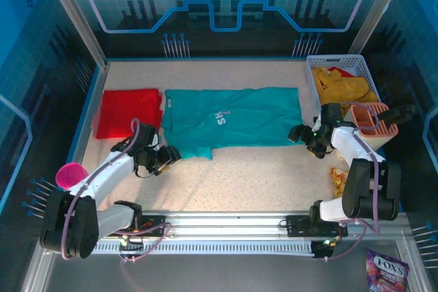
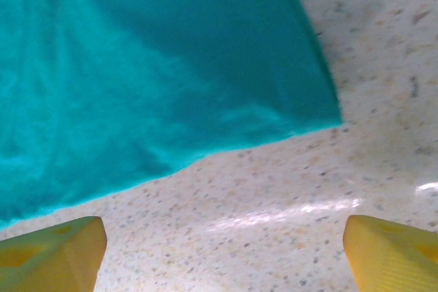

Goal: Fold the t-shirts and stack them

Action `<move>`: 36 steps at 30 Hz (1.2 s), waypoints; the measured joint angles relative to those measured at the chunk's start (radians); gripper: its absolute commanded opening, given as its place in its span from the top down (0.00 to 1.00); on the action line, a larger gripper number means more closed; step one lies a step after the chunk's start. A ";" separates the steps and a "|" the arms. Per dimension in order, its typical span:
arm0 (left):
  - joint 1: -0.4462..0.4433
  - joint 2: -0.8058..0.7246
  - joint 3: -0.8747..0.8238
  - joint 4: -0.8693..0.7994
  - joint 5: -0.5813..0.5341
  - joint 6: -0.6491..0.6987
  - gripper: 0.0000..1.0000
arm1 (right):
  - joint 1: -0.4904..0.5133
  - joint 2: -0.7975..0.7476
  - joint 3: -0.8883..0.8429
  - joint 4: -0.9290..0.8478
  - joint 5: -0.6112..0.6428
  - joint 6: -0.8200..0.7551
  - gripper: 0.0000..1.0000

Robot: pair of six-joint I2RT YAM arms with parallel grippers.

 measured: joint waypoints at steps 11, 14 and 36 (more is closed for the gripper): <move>-0.012 0.176 -0.008 0.185 -0.048 -0.070 0.56 | -0.025 0.152 0.001 0.132 -0.012 0.054 0.31; -0.015 0.211 0.001 0.196 -0.061 -0.081 0.59 | -0.033 0.158 0.004 0.130 -0.012 0.063 0.34; -0.053 0.168 0.187 0.076 -0.166 -0.076 1.00 | -0.063 0.203 0.013 0.184 -0.026 0.070 1.00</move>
